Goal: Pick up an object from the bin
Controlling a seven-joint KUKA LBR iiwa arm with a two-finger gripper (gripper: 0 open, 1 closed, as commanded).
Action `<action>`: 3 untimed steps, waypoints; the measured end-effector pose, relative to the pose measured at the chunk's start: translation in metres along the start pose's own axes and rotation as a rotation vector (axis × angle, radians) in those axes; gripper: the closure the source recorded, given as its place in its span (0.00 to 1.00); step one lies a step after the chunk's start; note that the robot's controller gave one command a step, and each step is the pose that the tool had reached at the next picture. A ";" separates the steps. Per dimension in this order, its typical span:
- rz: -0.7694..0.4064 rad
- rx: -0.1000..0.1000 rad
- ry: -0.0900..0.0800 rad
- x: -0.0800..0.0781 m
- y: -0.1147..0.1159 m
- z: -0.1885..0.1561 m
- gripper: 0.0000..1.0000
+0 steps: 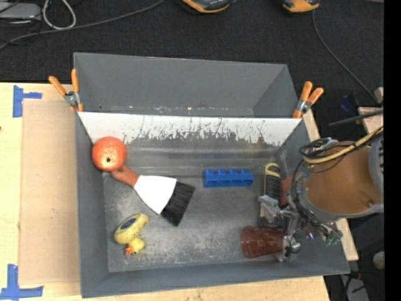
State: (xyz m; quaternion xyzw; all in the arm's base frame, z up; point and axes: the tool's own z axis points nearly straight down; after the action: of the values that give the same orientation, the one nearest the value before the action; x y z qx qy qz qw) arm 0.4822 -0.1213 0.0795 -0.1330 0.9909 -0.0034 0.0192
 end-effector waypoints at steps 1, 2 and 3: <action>-0.156 -0.011 0.028 0.008 0.000 -0.032 0.00; -0.067 -0.003 -0.002 0.005 0.009 -0.021 0.00; -0.312 -0.005 -0.010 -0.001 0.019 0.003 0.00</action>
Offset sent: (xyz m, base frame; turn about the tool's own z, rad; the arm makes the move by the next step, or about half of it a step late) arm -0.0092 0.0057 0.0205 -0.0647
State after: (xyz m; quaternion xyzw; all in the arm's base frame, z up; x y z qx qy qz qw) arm 0.4784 -0.1032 0.0761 -0.2856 0.9581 -0.0034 0.0231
